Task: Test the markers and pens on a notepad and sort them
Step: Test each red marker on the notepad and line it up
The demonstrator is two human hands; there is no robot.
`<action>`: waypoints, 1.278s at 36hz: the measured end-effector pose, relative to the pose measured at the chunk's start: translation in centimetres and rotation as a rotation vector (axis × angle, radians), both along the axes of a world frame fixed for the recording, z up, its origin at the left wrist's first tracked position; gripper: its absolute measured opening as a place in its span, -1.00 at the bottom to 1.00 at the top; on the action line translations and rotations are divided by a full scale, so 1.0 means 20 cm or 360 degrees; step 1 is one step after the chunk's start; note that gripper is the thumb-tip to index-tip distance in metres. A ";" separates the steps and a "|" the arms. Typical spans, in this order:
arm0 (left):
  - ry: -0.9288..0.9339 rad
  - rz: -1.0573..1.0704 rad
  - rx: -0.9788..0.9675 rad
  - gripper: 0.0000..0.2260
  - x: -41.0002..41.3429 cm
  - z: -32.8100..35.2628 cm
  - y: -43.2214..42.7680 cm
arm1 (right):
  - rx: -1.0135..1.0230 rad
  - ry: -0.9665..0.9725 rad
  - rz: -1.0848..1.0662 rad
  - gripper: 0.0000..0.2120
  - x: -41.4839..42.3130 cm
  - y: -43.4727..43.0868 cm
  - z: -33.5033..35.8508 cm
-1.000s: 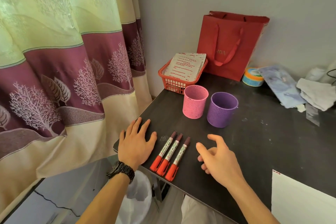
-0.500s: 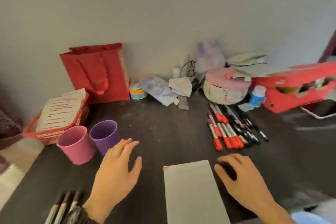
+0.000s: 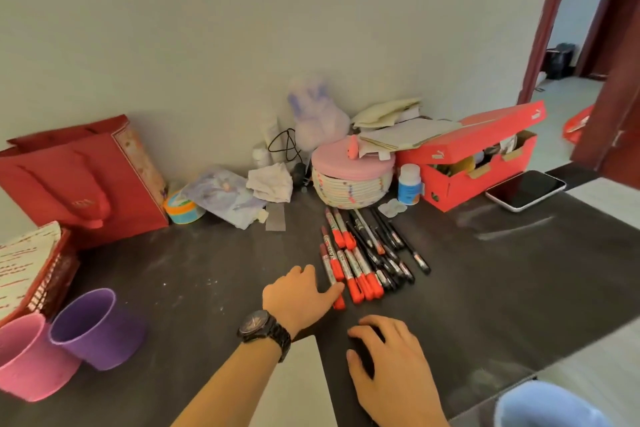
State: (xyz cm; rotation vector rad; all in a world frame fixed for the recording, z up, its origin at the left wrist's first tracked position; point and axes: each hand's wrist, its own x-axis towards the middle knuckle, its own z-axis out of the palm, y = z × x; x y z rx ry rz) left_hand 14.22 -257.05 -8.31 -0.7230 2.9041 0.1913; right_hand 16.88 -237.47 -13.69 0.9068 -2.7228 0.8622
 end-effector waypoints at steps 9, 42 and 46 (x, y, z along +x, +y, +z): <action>-0.0111 0.0200 0.0146 -0.65 0.07 0.05 -0.19 | -0.0060 -0.0053 0.0017 -0.71 0.00 0.00 0.00; 0.0971 0.0435 0.1203 -0.37 1.20 0.04 0.06 | -0.1296 -0.1482 0.0180 -0.59 0.56 -0.36 0.43; 0.1016 0.0538 0.0947 -0.38 1.21 0.01 0.08 | -0.1551 -0.1810 0.0119 -0.67 0.62 -0.42 0.41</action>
